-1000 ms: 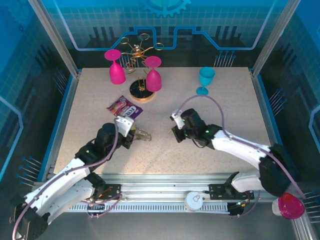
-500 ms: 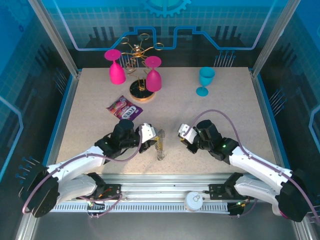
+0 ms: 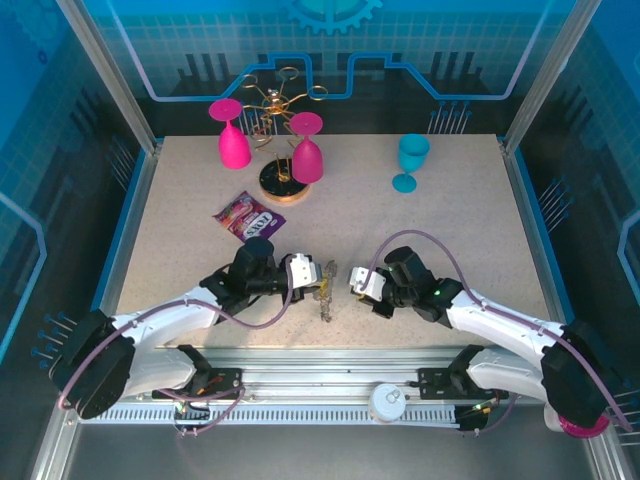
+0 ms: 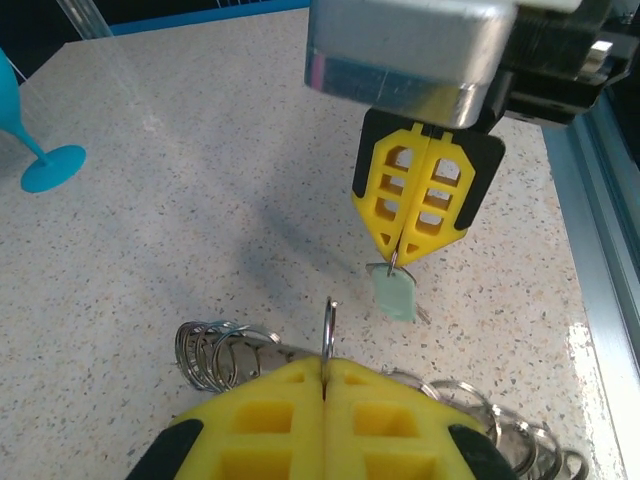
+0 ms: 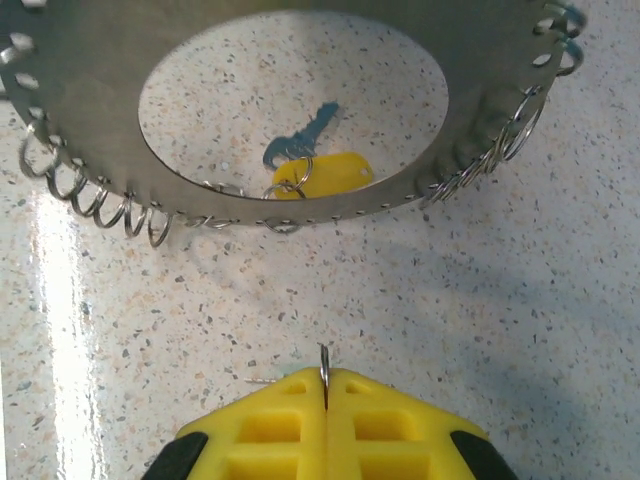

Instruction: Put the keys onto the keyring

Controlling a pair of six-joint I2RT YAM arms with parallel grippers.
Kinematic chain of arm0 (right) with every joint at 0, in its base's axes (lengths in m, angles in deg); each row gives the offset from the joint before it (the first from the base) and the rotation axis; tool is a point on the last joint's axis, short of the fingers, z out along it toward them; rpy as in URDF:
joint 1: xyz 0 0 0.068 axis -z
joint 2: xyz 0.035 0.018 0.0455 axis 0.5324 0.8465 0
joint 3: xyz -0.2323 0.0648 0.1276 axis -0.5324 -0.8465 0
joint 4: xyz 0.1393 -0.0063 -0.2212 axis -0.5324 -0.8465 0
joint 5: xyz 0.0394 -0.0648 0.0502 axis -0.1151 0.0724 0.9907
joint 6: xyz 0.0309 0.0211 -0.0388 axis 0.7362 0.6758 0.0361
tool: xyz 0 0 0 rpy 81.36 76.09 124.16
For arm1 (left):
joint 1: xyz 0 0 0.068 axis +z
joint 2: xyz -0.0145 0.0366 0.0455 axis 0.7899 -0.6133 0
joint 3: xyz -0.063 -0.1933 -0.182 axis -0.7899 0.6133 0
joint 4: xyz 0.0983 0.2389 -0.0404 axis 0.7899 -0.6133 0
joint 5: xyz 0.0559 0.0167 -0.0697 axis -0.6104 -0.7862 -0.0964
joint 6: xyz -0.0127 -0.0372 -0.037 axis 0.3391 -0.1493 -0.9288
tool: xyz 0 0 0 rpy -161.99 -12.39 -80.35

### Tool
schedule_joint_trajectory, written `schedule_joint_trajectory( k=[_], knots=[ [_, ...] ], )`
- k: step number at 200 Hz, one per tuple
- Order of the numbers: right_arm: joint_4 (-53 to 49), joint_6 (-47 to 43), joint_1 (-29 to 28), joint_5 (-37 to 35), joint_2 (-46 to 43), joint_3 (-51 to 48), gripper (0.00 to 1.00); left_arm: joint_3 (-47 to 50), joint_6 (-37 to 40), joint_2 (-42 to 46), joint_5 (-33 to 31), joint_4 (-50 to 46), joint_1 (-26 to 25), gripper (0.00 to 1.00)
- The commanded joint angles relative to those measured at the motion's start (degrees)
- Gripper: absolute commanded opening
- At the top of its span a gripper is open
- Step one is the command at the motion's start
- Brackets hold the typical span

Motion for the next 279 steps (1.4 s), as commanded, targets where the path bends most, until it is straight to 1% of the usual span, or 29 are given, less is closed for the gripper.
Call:
schedule_joint_trajectory(
  k=[1,27,65,107,125,144,173,191,210,236,261,279],
  knots=[
    [3.47,-3.06,-0.49,5.01,-0.66,0.96,0.00,0.34,0.15,-1.55,1.73,2.99,-0.27,0.00],
    [5.33,-4.02,-0.44,9.20,-0.73,1.07,0.00,-0.36,-2.76,-2.60,-0.41,3.21,-0.35,0.00],
    [8.68,-3.29,0.01,11.26,-2.07,0.36,0.00,-0.99,-4.30,-3.11,-2.81,1.61,-0.84,0.00],
    [12.34,-0.69,0.40,11.74,-3.57,-1.01,0.00,-1.80,-5.04,-3.73,-3.04,0.31,-1.45,0.00],
    [11.66,-0.30,0.57,10.93,-3.31,-0.81,0.00,-1.53,-4.80,-3.67,-2.98,0.81,-1.52,0.00],
    [8.59,-0.91,0.54,9.38,-2.91,-0.04,0.00,-1.10,-4.52,-3.32,-4.24,1.62,-1.58,0.00],
    [2.59,-4.75,-0.48,1.43,-0.20,1.99,0.00,-0.15,-4.34,-2.86,-8.77,3.72,-1.68,0.00],
    [1.15,-4.81,-0.75,-0.27,1.89,3.08,0.00,0.03,-4.53,-2.77,-9.88,4.12,-1.72,0.00],
    [5.41,-2.26,-0.80,2.92,1.35,2.19,0.00,0.33,-4.82,-2.85,-9.60,4.62,-1.76,0.00],
    [12.74,3.34,-0.73,5.24,-0.24,0.83,0.00,0.85,-5.85,-2.65,-9.80,6.48,-1.82,0.00],
    [20.06,10.51,-0.80,5.68,-1.42,-0.94,0.00,1.56,-8.50,-2.77,-10.27,9.24,-2.03,0.00],
    [25.38,13.52,-0.82,5.32,-1.88,-2.21,0.00,1.40,-11.55,-2.94,-10.92,9.57,-2.29,0.00]
  ],
)
